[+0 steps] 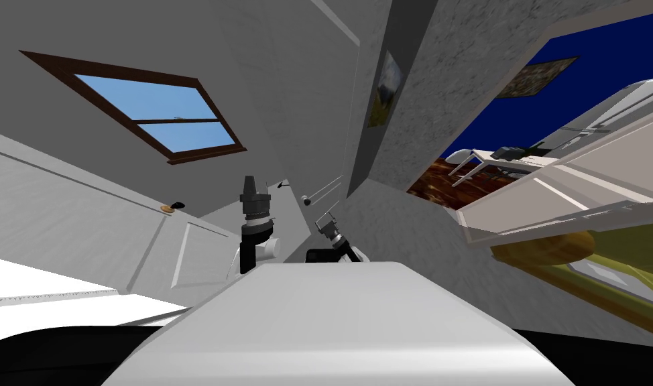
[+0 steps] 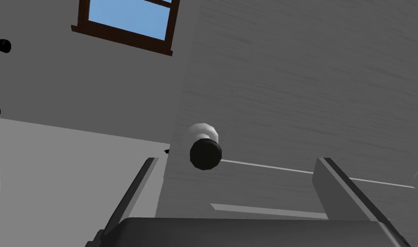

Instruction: Push the door open

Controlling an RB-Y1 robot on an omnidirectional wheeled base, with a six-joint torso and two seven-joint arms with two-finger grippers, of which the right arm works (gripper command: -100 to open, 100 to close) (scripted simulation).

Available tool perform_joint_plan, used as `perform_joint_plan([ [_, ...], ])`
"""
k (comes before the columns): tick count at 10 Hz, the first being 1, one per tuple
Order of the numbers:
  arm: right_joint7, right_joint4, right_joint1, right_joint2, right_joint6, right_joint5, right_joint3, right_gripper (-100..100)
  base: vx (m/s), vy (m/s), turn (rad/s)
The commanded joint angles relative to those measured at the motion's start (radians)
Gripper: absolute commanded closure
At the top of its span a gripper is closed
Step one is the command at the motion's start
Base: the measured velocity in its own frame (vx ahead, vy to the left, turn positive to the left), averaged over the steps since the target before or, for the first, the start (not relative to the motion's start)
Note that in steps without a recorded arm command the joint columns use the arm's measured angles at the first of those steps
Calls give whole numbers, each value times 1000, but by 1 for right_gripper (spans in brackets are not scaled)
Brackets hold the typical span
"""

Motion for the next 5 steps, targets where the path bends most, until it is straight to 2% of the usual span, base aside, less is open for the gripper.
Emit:
perform_joint_plan([
  [1,-17,28,-14,2,-8,-2,8,-100,60,0,-6],
  [5,-100,107,-42,-6,-25,-7,67,-100,84,12,-33],
])
